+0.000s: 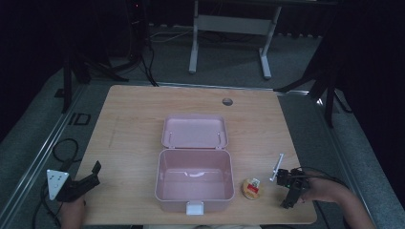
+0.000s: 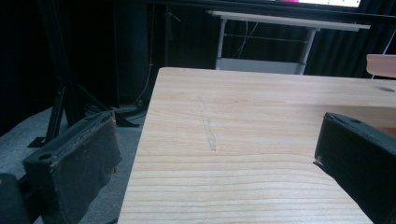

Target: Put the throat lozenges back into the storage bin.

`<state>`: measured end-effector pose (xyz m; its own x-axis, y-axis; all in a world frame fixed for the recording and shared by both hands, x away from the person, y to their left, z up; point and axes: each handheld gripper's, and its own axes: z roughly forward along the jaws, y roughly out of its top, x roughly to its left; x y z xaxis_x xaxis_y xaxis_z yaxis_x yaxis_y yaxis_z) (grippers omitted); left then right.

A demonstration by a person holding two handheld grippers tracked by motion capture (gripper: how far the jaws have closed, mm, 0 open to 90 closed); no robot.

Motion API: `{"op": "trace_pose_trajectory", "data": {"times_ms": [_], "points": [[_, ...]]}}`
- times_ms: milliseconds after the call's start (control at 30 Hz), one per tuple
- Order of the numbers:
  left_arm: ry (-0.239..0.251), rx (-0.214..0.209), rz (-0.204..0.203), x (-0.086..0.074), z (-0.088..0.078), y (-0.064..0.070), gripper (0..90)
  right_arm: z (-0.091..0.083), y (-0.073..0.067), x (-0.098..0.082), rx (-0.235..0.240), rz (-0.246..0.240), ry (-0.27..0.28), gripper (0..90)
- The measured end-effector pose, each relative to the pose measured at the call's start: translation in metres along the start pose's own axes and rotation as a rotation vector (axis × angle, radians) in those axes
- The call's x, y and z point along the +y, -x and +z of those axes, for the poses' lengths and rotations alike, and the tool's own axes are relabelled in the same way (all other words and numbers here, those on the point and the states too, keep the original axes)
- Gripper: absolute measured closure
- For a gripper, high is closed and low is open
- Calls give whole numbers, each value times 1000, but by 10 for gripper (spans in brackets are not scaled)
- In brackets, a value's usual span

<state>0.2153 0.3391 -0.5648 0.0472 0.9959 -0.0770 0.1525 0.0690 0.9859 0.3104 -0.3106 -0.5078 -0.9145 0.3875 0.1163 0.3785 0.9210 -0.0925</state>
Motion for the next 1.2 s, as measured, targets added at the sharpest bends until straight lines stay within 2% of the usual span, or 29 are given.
{"op": "trace_pose_trajectory", "data": {"times_ms": [267, 667, 967, 1167, 1200], "points": [[0, -2, 0, 0, 0, 0, 4, -3, -6, 21, -20, -64, 9, 167], [2, -6, -2, 0, 0, 0, 4, 1, -15, 64, -42, -169, 9, 168], [1, -9, -2, 0, 0, -1, 4, 2, -23, 87, -53, -225, 17, 168], [2, -10, -4, 0, 0, -1, 4, 5, -28, 98, -72, -282, -4, 174], [2, -11, -4, 0, 0, -1, 4, 6, -29, 99, -71, -276, -7, 191]]}}
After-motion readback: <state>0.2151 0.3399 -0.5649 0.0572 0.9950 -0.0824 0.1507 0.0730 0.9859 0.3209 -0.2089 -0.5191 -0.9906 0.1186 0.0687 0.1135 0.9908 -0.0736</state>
